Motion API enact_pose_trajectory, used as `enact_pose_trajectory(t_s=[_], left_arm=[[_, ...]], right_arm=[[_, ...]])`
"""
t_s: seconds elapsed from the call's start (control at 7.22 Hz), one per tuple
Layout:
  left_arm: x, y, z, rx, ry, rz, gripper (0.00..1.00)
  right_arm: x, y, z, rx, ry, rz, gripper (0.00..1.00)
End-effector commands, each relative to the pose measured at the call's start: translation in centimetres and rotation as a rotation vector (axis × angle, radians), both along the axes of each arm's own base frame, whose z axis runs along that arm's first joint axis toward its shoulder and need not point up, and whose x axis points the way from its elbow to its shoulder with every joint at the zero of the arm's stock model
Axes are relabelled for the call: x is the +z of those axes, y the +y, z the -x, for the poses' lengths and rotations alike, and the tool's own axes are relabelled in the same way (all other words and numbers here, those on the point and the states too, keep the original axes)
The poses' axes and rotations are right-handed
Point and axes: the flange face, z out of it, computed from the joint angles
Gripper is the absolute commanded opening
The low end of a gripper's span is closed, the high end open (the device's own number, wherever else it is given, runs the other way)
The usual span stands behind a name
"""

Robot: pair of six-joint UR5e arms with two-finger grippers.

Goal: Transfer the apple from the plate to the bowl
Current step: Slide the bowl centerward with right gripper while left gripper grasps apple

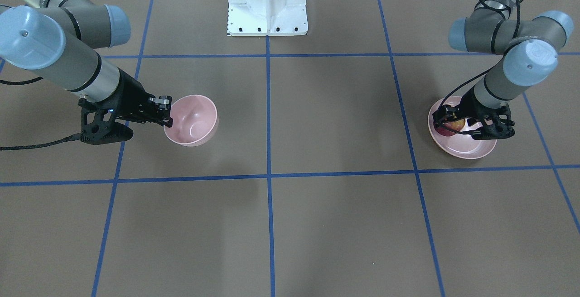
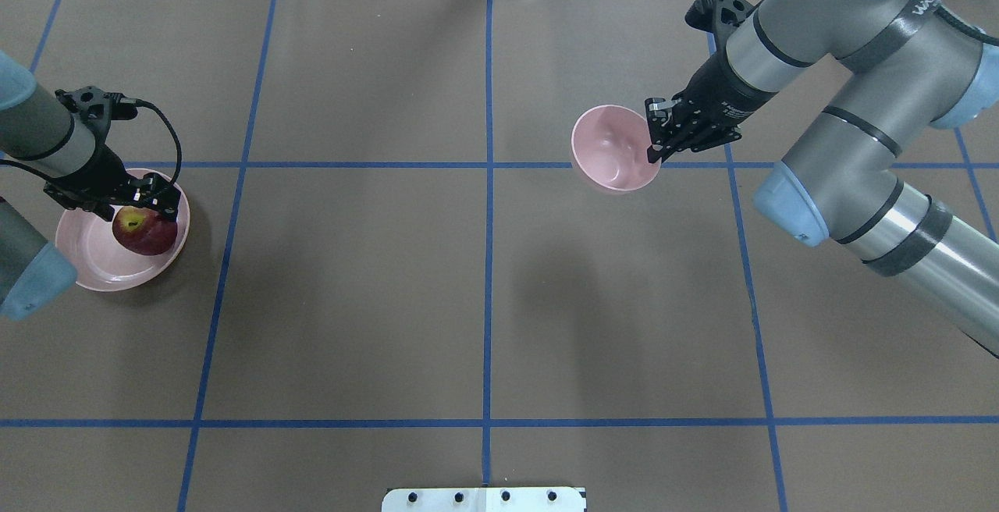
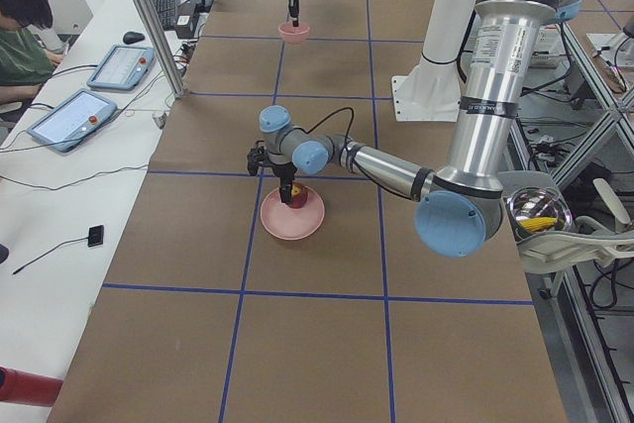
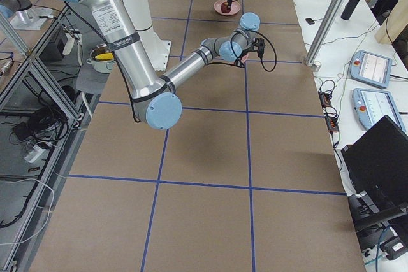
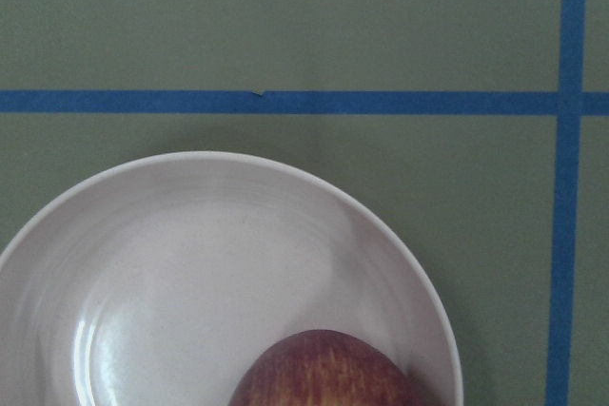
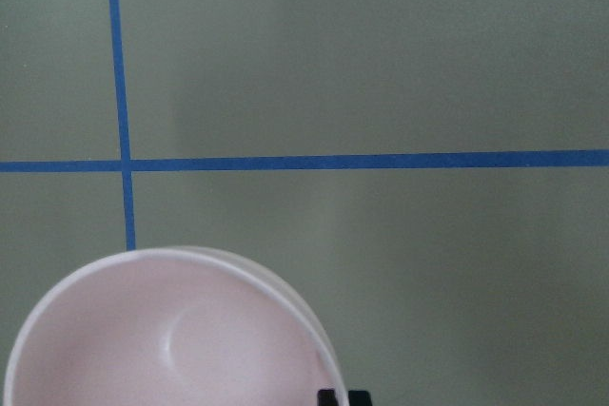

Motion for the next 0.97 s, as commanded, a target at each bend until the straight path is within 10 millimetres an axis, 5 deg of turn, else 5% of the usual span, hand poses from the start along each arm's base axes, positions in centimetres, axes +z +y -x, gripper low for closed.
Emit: enact_pose_trajectory(t_s=[0.0,0.55,0.69,0.83], left_arm=[[0.6,0.2,0.0,0.002,-0.004,0.008,0.98],[0.3,0.9,-0.9,0.019,0.016,-0.002,0.97],[0.2,0.9,-0.9,0.02,0.016,-0.004,0.81],[0.0,1.1,-0.7,0.018,0.013,-0.009,0.44]], right_arm=[[-1.4,-0.2,3.0,0.009,0.033,-0.014,0.0],[-1.0,-0.2,5.3,0.008,0.065,-0.022,0.0],[-1.3,0.1,5.8,0.001,0.063,-0.025,0.0],[-1.3,0.2,6.2,0.002,0.067,-0.029,0.0]])
